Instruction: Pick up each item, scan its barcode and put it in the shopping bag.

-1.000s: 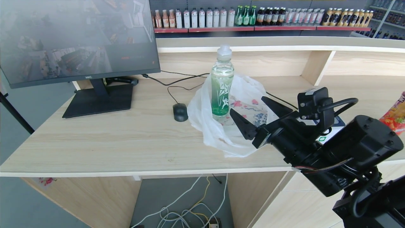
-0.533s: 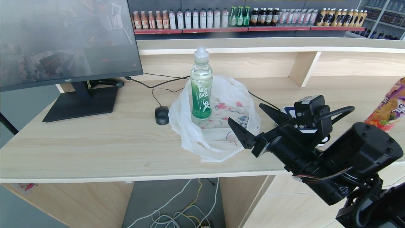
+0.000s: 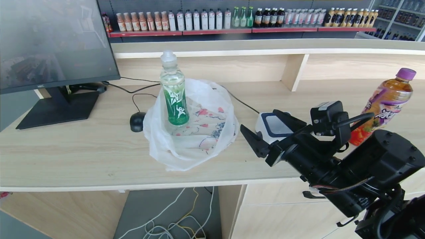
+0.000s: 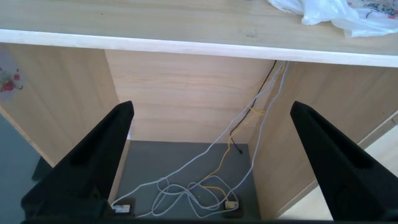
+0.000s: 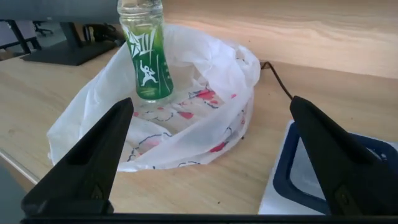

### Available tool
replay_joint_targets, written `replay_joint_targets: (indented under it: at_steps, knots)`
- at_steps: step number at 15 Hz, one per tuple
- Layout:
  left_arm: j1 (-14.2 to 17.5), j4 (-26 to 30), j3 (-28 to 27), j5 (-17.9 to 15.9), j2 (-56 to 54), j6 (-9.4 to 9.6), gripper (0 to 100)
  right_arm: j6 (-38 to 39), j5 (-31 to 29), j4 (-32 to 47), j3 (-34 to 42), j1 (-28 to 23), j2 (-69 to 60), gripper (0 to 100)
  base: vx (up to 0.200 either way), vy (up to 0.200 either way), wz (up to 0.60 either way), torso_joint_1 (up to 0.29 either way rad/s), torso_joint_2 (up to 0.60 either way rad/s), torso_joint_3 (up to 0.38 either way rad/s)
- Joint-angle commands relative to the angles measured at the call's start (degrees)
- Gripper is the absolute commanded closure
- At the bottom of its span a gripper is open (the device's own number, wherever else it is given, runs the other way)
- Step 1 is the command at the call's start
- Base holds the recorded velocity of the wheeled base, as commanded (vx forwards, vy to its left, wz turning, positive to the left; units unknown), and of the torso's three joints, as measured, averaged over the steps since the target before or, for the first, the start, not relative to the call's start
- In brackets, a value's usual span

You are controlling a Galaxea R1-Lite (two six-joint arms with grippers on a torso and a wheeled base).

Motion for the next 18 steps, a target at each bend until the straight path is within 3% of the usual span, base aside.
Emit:
replay_joint_targets:
  at_steps: [1,18]
  knots:
    - [0.13,-0.01,0.0,0.0,-0.02,-0.04,0,-0.02,0.01,-0.06,0.42,-0.07,0.07,0,0.0,-0.2,0.0,0.002,0.0,-0.002]
    - [0.13,-0.01,0.0,0.0,-0.02,-0.04,0,-0.81,0.01,-0.06,12.82,1.34,-9.16,0,0.0,-0.2,0.0,0.002,0.0,0.002]
